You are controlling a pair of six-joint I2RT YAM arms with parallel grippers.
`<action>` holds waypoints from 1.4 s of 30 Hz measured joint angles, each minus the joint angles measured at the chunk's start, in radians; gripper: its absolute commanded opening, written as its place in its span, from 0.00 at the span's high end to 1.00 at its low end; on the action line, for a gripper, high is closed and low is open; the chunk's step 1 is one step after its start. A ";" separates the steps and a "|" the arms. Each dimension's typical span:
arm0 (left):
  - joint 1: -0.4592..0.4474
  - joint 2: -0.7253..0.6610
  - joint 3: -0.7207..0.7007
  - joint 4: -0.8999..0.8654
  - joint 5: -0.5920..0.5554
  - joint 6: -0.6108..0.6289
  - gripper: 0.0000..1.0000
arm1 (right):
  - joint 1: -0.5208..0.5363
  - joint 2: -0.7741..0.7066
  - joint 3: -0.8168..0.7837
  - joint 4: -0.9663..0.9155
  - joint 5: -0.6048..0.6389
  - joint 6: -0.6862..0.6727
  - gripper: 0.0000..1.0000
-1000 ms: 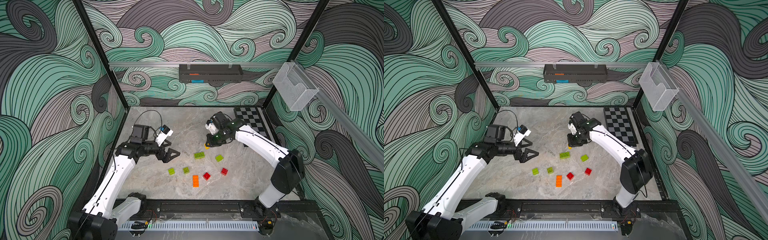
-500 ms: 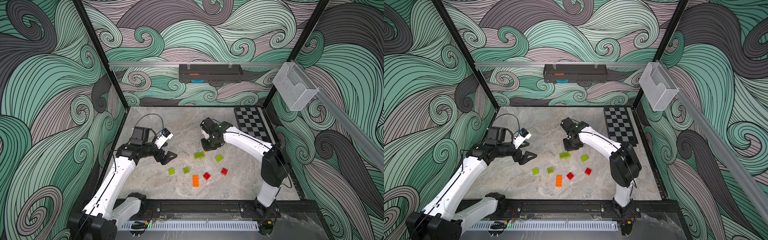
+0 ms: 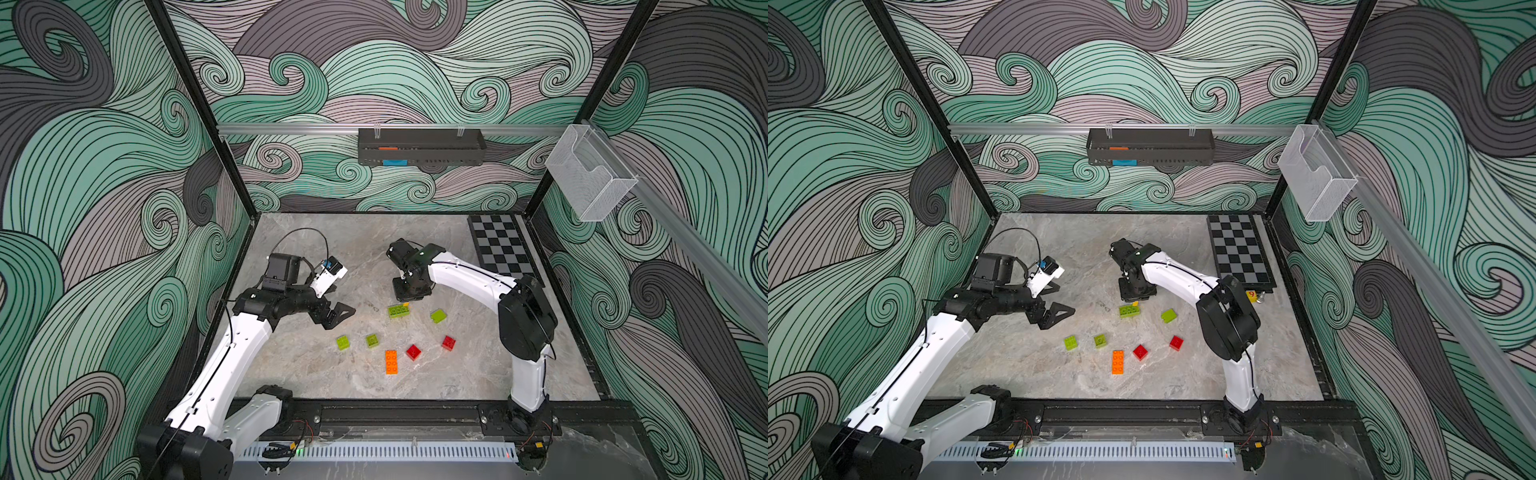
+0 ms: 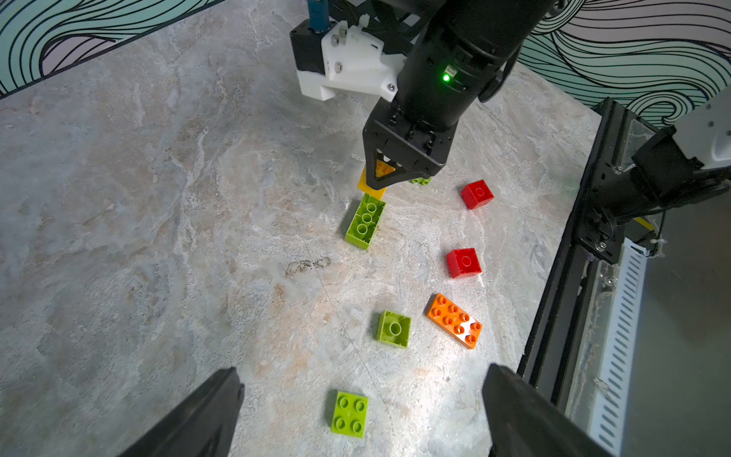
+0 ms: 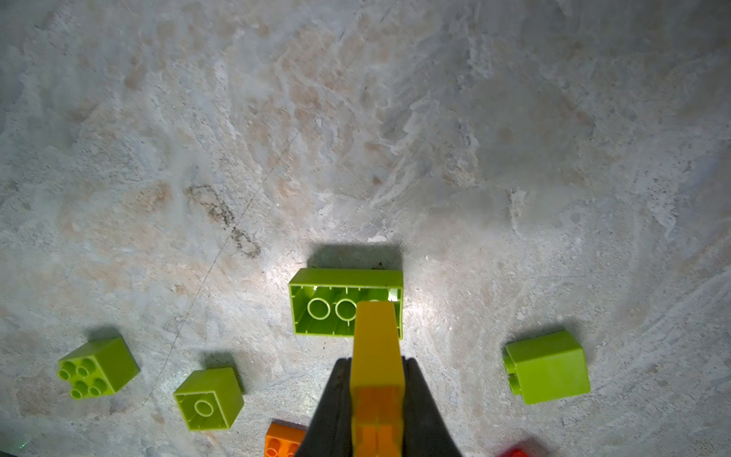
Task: Assemble a giraffe with lego
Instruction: Assemble the lego brick with the lego brick.
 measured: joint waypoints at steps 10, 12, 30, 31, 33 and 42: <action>-0.001 0.000 0.000 0.003 0.000 0.000 0.01 | 0.000 0.053 0.038 -0.044 0.018 0.000 1.00; -0.005 0.000 0.000 0.004 0.000 0.000 0.01 | 0.002 0.053 0.038 -0.049 0.021 0.001 1.00; -0.006 0.000 0.000 0.006 0.000 0.000 0.01 | 0.012 0.078 0.038 -0.060 0.027 0.002 1.00; -0.006 0.000 0.000 0.006 0.000 0.000 0.01 | 0.012 0.078 0.038 -0.060 0.028 0.002 1.00; -0.006 0.000 0.000 0.006 0.000 0.000 0.01 | 0.013 0.078 0.038 -0.061 0.028 0.002 1.00; -0.006 0.000 0.000 0.006 0.000 0.000 0.01 | 0.017 0.078 0.038 -0.068 0.029 0.002 1.00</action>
